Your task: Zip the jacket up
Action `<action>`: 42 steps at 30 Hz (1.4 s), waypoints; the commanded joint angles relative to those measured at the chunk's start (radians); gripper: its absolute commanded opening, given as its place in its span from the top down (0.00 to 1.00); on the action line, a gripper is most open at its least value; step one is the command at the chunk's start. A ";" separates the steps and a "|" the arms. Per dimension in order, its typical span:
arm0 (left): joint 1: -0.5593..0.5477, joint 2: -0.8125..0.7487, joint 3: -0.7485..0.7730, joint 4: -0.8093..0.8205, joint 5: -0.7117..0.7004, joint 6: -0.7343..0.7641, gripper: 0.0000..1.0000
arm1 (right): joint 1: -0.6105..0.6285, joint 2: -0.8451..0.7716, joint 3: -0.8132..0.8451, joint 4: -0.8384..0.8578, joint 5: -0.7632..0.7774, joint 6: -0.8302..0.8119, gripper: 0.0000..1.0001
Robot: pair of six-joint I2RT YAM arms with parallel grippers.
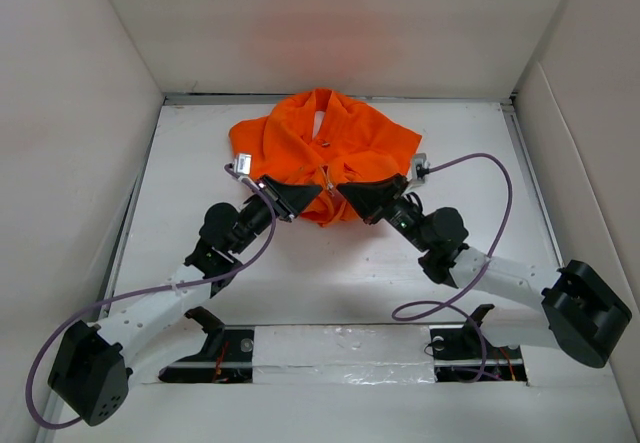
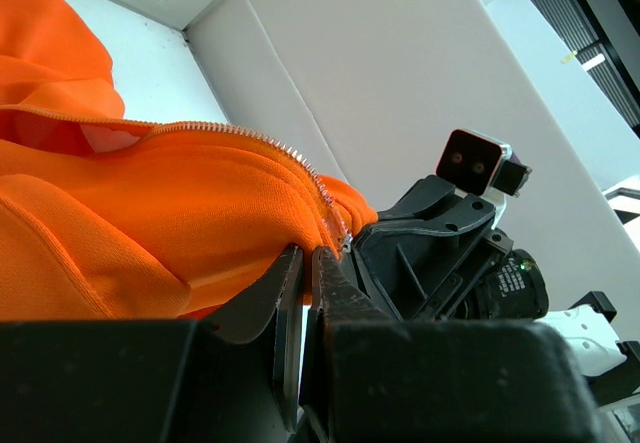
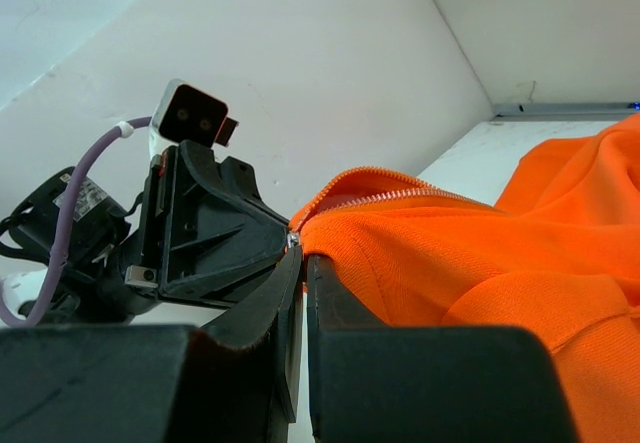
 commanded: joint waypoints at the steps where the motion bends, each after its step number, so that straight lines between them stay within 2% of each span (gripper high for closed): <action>1: -0.004 -0.010 -0.005 0.100 0.037 -0.017 1.00 | 0.028 -0.026 0.064 0.012 0.037 -0.058 1.00; 5: -0.004 -0.015 -0.010 0.101 0.024 -0.018 1.00 | 0.083 -0.039 0.101 -0.063 0.109 -0.124 1.00; 13: -0.004 -0.053 -0.027 0.071 -0.027 -0.018 1.00 | 0.153 -0.048 0.116 -0.106 0.290 -0.210 1.00; 21: -0.004 -0.089 -0.015 0.034 -0.087 0.012 1.00 | 0.163 -0.100 0.055 -0.099 0.307 -0.187 1.00; 25: -0.004 -0.092 0.043 -0.057 -0.137 0.093 1.00 | 0.141 -0.108 0.039 -0.072 0.215 -0.179 1.00; 29: -0.004 -0.072 0.090 -0.161 -0.286 0.211 1.00 | 0.078 -0.053 0.094 -0.063 0.071 -0.129 1.00; 33: -0.004 -0.084 0.031 -0.029 -0.300 0.227 1.00 | 0.011 0.033 0.117 0.050 -0.023 0.015 1.00; 37: -0.004 -0.060 0.065 0.034 -0.291 0.253 1.00 | -0.052 0.141 0.142 0.237 -0.095 0.149 1.00; 39: -0.004 -0.038 0.079 0.061 -0.289 0.268 1.00 | -0.072 0.175 0.173 0.245 -0.107 0.198 1.00; 42: -0.004 0.002 0.093 0.110 -0.274 0.278 1.00 | -0.072 0.173 0.214 0.207 -0.093 0.186 1.00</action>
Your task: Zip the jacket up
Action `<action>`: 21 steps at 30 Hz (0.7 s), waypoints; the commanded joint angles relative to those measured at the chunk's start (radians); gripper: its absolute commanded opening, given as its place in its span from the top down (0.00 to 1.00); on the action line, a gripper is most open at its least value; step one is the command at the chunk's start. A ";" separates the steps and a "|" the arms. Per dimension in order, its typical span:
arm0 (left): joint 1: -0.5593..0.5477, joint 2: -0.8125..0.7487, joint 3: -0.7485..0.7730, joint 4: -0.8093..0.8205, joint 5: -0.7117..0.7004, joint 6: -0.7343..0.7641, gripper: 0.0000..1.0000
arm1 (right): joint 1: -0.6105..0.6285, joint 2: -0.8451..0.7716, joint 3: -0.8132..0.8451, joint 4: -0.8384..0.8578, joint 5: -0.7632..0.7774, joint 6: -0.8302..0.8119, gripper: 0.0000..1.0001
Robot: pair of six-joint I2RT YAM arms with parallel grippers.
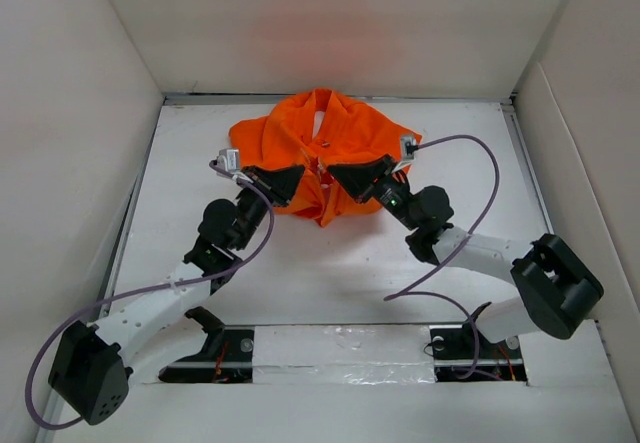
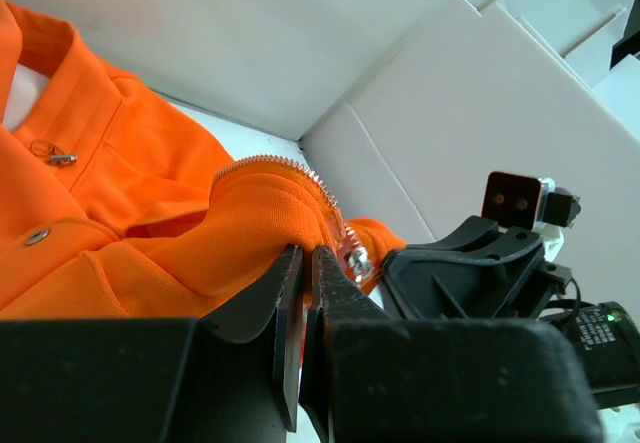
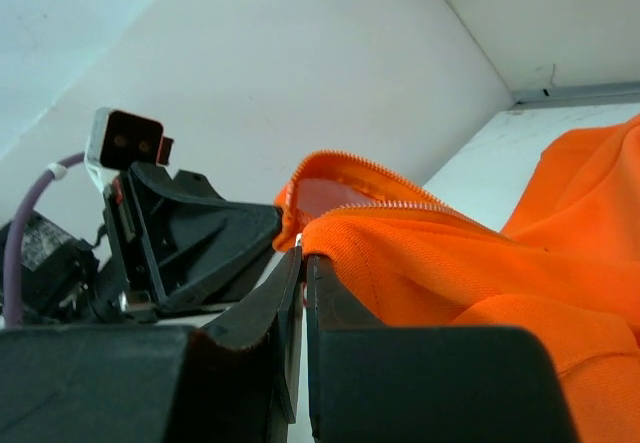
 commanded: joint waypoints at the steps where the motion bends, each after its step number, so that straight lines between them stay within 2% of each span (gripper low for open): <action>1: -0.005 0.029 0.063 0.156 0.009 0.040 1.00 | 0.006 -0.025 0.086 0.141 -0.026 0.047 1.00; 8: -0.005 0.088 0.055 0.225 0.052 0.008 1.00 | 0.015 -0.025 0.130 0.104 0.007 0.004 1.00; 21: -0.005 0.051 0.016 0.295 0.063 0.006 1.00 | 0.046 0.013 0.101 0.132 0.058 0.036 1.00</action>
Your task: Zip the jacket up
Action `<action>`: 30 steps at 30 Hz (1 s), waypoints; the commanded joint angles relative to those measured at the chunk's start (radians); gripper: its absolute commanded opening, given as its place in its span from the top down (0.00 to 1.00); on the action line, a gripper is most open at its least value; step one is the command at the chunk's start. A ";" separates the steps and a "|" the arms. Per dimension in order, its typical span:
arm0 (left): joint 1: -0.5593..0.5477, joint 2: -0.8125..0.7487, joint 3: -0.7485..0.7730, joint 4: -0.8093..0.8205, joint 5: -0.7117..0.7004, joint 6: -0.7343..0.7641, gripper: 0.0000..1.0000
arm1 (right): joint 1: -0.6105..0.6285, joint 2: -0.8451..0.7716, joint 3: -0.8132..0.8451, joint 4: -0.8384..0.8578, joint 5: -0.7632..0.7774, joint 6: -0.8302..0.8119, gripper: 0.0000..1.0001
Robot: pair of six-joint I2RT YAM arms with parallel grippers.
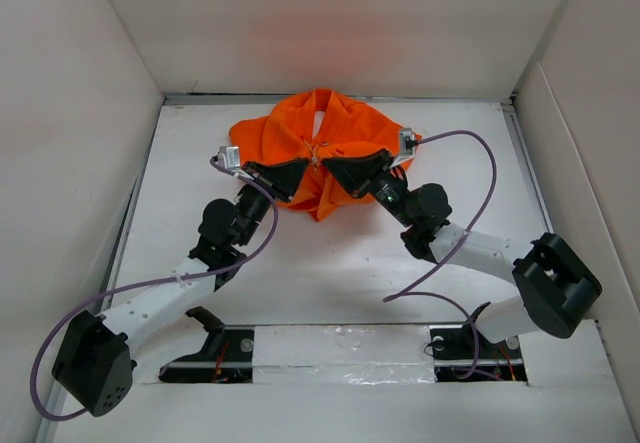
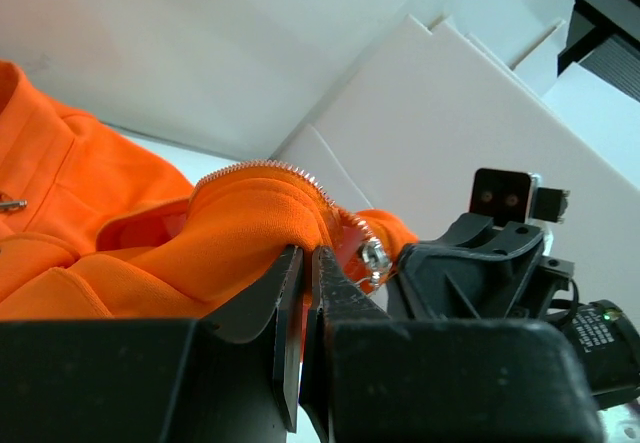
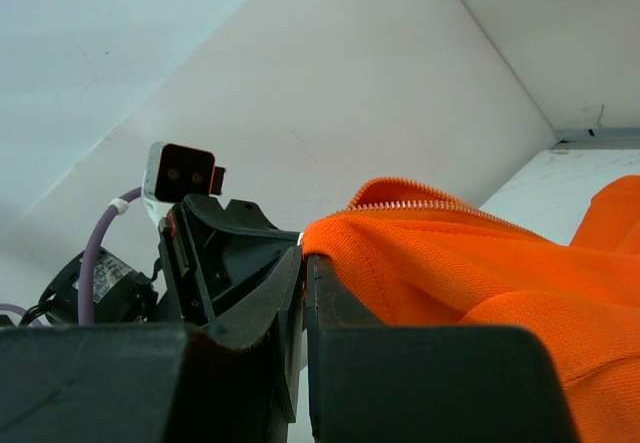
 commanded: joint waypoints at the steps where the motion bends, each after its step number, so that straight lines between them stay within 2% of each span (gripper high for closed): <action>1: -0.005 -0.031 0.002 0.127 0.022 -0.005 1.00 | 0.013 0.005 0.020 0.119 0.022 0.006 1.00; 9: -0.005 -0.039 -0.021 0.144 0.063 -0.031 1.00 | 0.013 -0.007 -0.007 0.142 0.052 -0.008 1.00; 30: -0.005 -0.053 -0.038 0.157 0.057 -0.032 1.00 | 0.022 -0.016 -0.041 0.159 0.062 -0.019 1.00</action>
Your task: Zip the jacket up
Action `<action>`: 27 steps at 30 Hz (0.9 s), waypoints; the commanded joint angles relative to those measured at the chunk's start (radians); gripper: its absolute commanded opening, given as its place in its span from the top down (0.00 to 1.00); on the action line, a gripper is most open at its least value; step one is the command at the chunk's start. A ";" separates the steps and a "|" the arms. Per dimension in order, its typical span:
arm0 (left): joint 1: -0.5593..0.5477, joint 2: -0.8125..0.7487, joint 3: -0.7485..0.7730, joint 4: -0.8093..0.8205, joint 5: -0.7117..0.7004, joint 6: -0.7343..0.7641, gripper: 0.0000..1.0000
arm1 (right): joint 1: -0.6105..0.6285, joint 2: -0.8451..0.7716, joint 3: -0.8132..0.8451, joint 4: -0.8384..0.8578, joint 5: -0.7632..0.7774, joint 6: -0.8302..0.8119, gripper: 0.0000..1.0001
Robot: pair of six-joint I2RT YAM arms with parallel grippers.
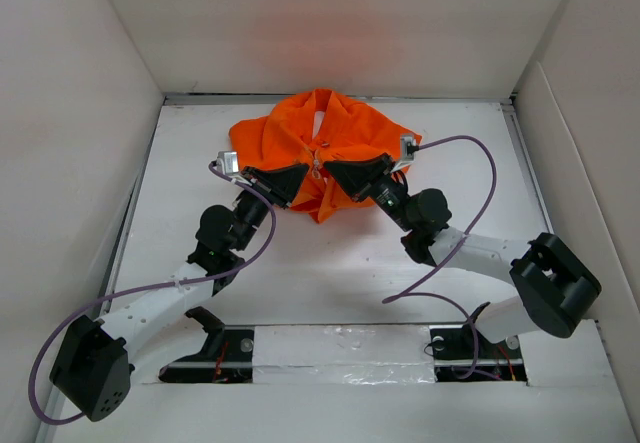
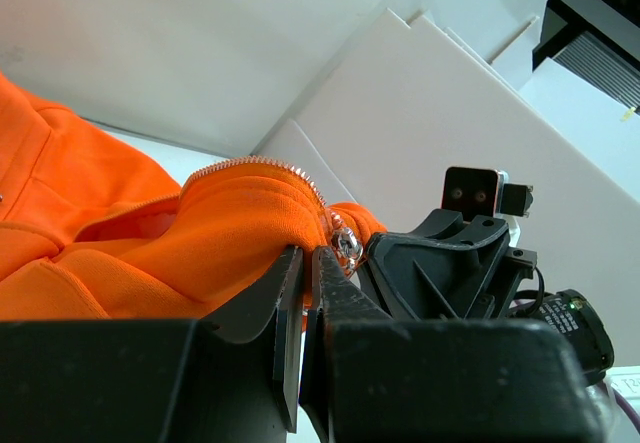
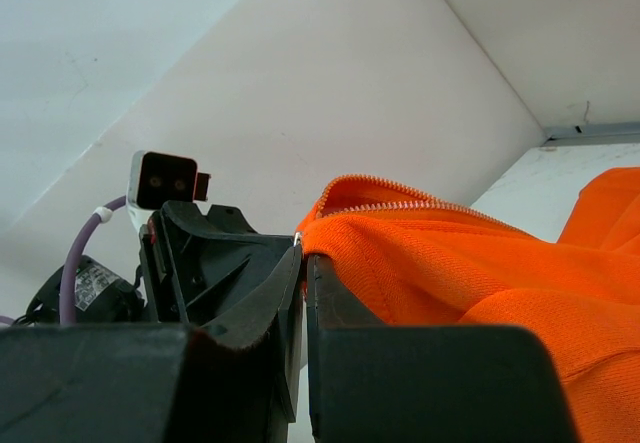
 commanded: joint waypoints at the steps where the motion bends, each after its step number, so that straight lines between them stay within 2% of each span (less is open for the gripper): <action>1: -0.005 -0.018 0.007 0.120 0.020 -0.006 1.00 | 0.010 -0.024 -0.003 0.121 0.020 -0.017 1.00; 27: -0.005 -0.006 0.007 0.116 0.013 -0.015 1.00 | 0.010 -0.052 -0.014 0.124 0.011 -0.042 1.00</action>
